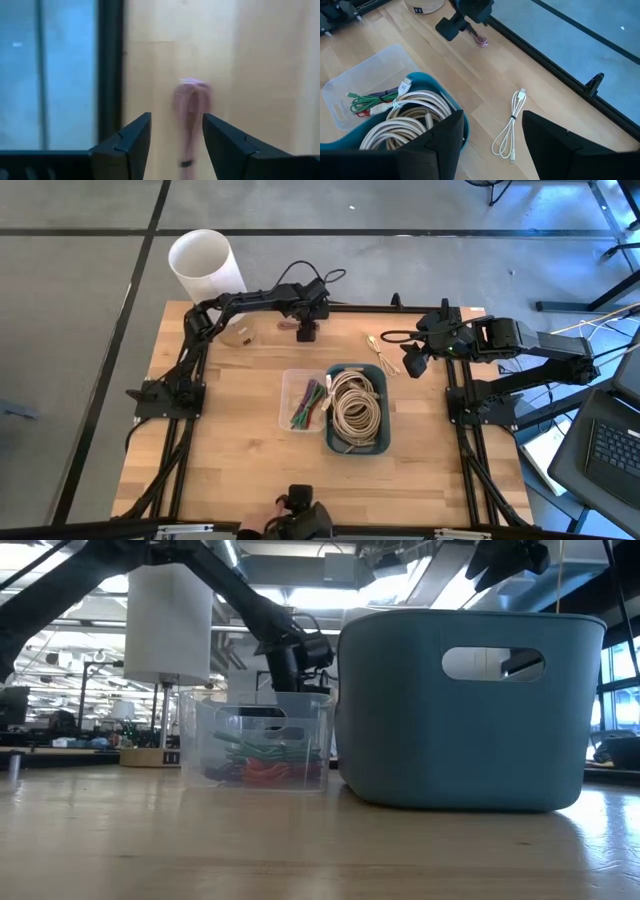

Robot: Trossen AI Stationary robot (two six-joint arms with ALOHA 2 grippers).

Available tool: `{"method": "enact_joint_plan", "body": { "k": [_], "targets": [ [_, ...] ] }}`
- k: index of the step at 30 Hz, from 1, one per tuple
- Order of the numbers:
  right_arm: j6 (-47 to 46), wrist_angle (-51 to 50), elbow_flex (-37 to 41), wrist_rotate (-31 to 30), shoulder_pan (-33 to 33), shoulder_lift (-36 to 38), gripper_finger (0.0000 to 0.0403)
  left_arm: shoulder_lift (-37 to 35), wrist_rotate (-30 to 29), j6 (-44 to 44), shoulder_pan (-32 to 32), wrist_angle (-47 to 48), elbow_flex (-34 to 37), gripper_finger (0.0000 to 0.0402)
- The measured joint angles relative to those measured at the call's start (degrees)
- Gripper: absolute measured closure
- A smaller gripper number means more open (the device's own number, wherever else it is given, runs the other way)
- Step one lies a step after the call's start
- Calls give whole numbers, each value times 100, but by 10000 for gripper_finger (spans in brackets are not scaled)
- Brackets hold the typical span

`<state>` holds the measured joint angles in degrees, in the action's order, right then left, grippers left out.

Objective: Pick & Place USB Port
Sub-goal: Put the pink charger cable into the white transparent bin

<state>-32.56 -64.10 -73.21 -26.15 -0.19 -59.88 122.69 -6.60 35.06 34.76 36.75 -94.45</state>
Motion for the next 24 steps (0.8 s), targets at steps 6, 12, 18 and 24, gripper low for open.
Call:
{"method": "enact_joint_plan", "body": {
  "k": [6, 12, 18, 24],
  "targets": [
    [-2, 0, 0, 2, 0, -1, 197, 139, 375, -115, 73, 108, 28, 238],
    [-41, 2, 0, 7, 0, -2, 197, 417, 538, -392, 114, -169, 14, 242],
    [-44, 2, 0, 22, 2, 0, 197, 488, 811, -434, 157, -127, -11, 248],
    [-42, 2, 0, 22, 2, -2, 197, 492, 805, -433, 143, -81, -7, 335]
  ]
}}
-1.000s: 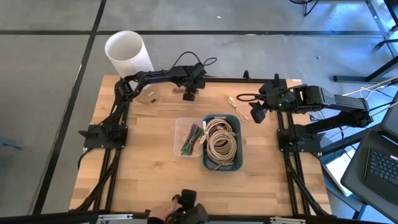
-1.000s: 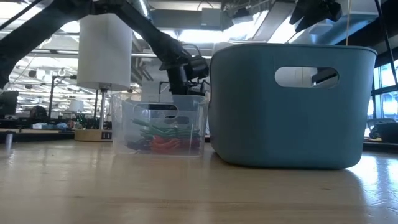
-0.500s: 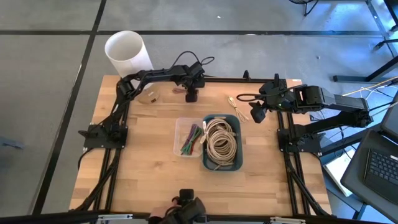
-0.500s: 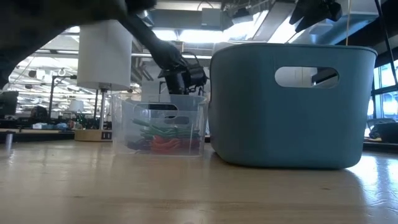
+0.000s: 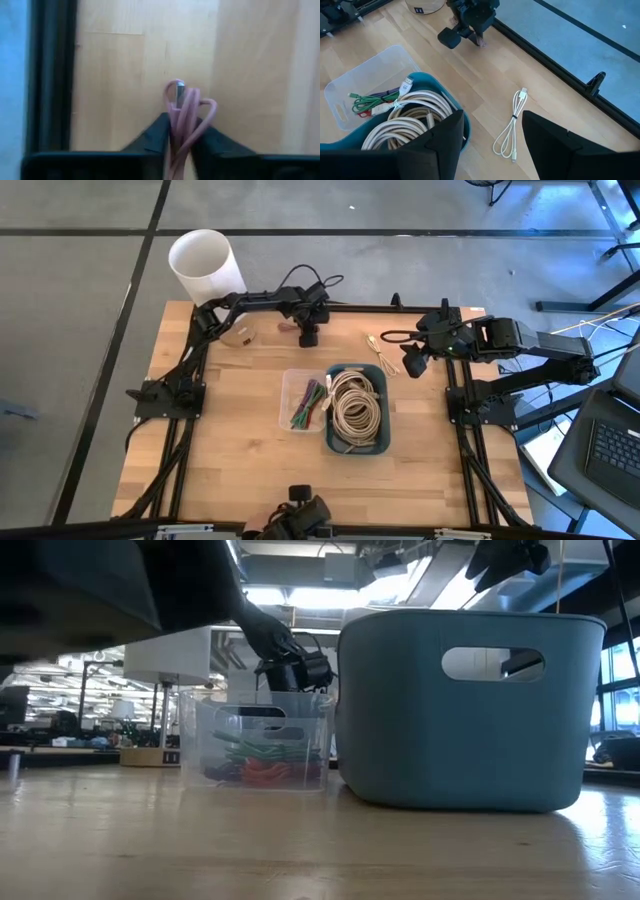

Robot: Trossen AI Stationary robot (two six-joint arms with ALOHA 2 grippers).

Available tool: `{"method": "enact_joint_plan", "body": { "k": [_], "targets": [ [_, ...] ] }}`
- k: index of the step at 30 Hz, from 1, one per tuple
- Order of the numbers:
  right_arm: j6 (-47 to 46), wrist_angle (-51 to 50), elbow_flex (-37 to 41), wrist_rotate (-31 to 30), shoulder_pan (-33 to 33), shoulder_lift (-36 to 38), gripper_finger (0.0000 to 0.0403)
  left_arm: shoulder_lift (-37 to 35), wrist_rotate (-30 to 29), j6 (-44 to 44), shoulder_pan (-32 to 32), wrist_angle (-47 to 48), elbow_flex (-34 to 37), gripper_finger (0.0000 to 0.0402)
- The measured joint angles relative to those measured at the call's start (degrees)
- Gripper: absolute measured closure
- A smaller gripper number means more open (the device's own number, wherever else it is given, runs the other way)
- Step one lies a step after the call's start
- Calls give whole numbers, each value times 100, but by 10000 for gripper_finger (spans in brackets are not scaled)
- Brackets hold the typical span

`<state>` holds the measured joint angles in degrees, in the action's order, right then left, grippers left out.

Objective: Pick & Place USB Port
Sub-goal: Put the pink charger cable into the white transparent bin

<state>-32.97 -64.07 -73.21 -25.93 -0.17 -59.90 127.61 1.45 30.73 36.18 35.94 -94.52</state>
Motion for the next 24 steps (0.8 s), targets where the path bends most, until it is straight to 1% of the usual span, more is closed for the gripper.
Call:
{"method": "enact_joint_plan", "body": {
  "k": [1, 2, 4, 8, 10, 16, 24],
  "targets": [
    [0, 2, 0, 0, 0, 0, 197, 2, 11, -6, -3, 14, 5, 363],
    [0, 0, 0, 0, 0, 0, 197, 2, 1, -26, -9, 12, 5, 376],
    [0, 0, 0, 0, -1, 0, 197, 3, -2, -120, -22, 22, -7, 376],
    [0, 0, 0, 0, 0, 0, 197, 17, -357, -256, -119, 235, -235, 376],
    [1, 1, 0, 0, -2, 0, 197, -55, -546, -181, -191, 326, -438, 376],
    [2, 2, 0, 0, 0, 0, 197, -401, -1063, 295, -612, 803, -1358, 376],
    [-2, 2, 0, 0, 0, 0, 197, -921, -1053, 353, -1436, 1078, -2572, 376]
  ]
}}
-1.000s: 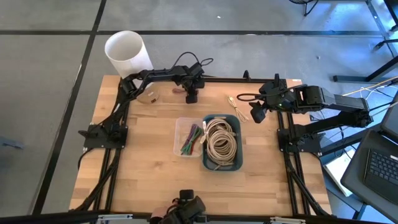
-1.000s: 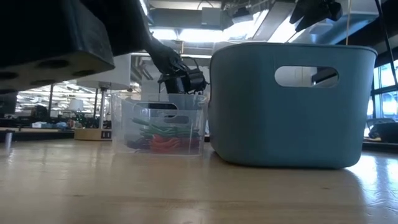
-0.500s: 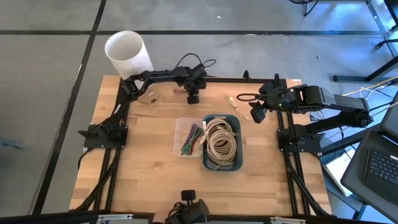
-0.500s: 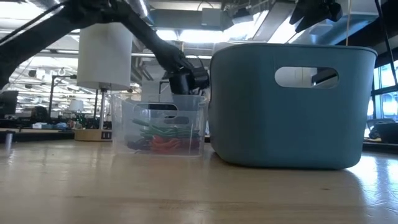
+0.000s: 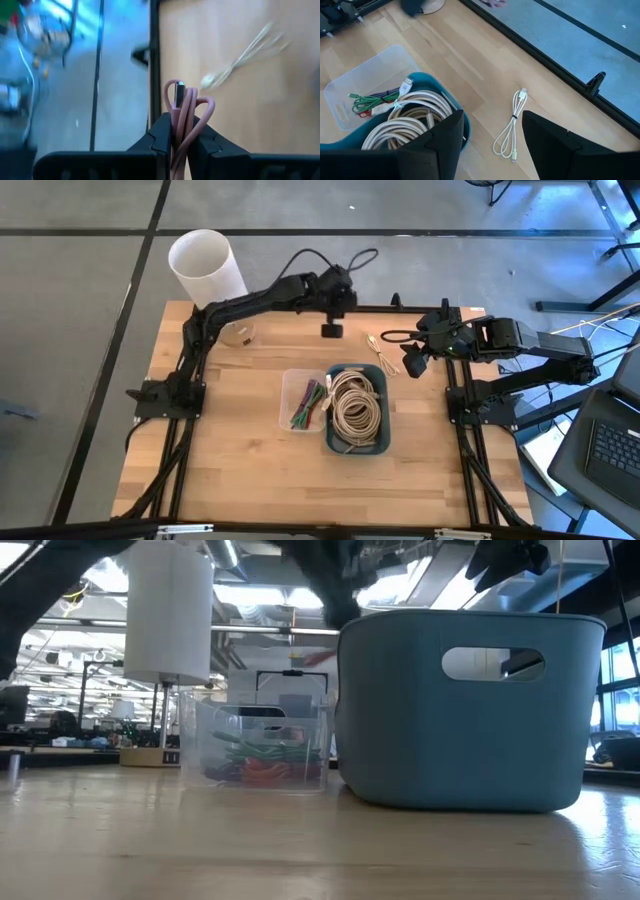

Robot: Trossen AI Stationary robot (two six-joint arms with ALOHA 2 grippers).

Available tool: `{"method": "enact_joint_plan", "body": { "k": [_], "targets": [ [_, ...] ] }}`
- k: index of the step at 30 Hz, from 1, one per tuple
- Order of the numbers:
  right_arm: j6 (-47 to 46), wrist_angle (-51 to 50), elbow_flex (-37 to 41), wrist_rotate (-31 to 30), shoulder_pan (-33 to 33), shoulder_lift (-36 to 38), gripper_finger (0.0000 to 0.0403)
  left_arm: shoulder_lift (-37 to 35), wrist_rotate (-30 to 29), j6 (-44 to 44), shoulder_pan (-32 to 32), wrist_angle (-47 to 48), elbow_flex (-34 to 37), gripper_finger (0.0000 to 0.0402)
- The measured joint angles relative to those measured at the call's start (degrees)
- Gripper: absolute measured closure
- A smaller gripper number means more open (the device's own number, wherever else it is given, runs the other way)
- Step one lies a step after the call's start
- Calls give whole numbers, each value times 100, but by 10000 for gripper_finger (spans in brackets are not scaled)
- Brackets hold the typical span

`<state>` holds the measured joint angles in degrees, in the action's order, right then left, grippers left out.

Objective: Pick & Place USB Port
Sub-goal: Put the pink charger cable into the white transparent bin

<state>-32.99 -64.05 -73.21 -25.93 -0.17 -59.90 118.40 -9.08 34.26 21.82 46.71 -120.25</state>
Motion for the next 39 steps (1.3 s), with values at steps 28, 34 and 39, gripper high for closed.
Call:
{"method": "enact_joint_plan", "body": {
  "k": [28, 34, 39],
  "targets": [
    [216, -2, 0, 4, -2, 2, 197, -578, 79, 2046, -3079, 3514, 473, 376],
    [212, -2, 0, 45, -2, 2, 197, -575, 726, 1752, -3154, 2793, 1186, 376],
    [204, -3, 0, 172, -2, 0, 197, -574, 705, 2020, -3100, 2271, 1863, 376]
  ]
}}
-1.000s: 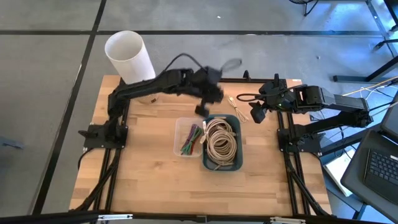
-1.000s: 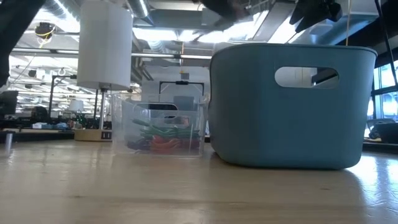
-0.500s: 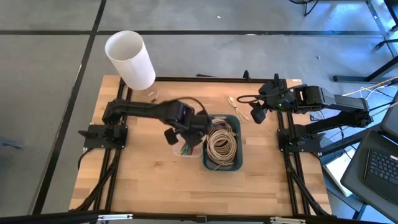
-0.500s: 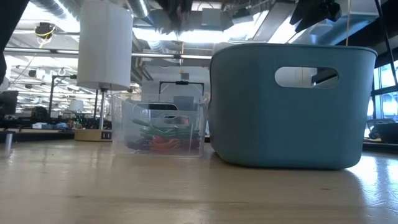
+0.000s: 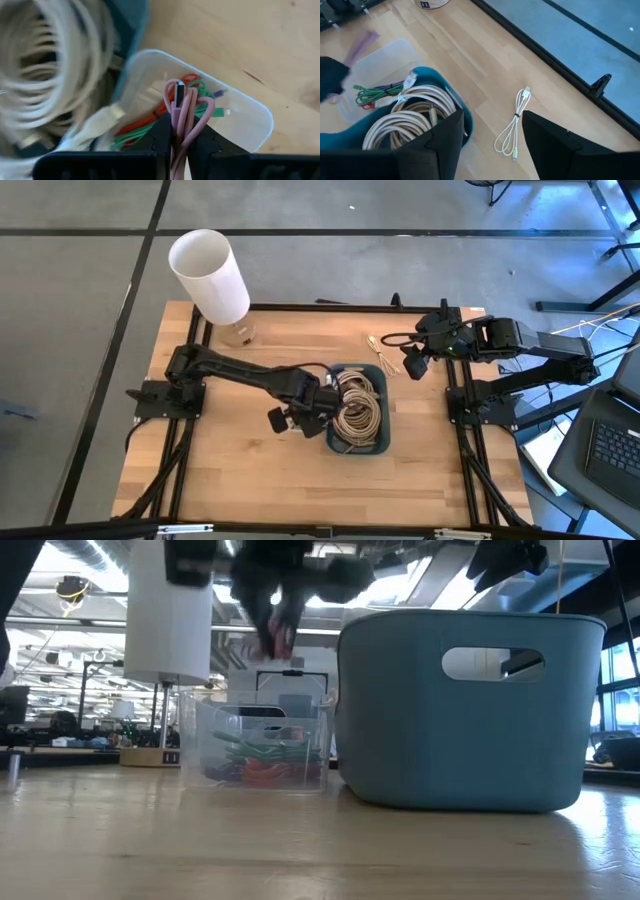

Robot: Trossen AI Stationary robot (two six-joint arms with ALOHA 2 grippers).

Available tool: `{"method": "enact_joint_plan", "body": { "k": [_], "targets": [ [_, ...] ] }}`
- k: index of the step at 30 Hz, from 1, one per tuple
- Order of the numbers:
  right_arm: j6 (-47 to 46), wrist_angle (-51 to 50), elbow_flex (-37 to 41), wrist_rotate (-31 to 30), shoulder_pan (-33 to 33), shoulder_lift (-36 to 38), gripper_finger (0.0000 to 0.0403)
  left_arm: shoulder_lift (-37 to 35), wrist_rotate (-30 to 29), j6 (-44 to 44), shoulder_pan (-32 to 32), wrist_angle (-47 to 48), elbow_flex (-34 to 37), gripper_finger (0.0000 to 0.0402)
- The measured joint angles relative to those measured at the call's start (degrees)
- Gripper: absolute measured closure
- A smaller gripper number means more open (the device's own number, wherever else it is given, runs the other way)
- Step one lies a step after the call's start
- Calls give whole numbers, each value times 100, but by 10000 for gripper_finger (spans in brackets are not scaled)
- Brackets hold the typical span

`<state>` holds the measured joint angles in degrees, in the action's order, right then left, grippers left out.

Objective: Pick & Place USB Port
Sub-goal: Put the pink charger cable into the white transparent bin

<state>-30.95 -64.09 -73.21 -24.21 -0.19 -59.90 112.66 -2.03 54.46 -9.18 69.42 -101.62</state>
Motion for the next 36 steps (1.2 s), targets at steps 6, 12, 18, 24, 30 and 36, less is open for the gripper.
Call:
{"method": "enact_joint_plan", "body": {
  "k": [6, 12, 18, 24, 30, 36],
  "targets": [
    [-30, 1, 0, 44, 0, 2, 197, 0, -7, 279, 207, -758, 874, 376],
    [-34, -1, 0, 42, 0, 2, 197, 0, 264, 397, 395, -1562, 1404, 376],
    [-36, 0, 0, 35, 0, 1, 197, 29, 629, 393, 565, -2297, 1820, 376],
    [-56, -1, 0, 25, 0, 2, 197, 91, 718, 431, 724, -2651, 2228, 376],
    [-170, 0, 2, 25, 0, 2, 197, 59, 838, 280, 816, -2822, 2419, 375],
    [-186, 1, 2, 22, 0, 2, 197, 22, 834, -68, 788, -3131, 2441, 298]
  ]
}}
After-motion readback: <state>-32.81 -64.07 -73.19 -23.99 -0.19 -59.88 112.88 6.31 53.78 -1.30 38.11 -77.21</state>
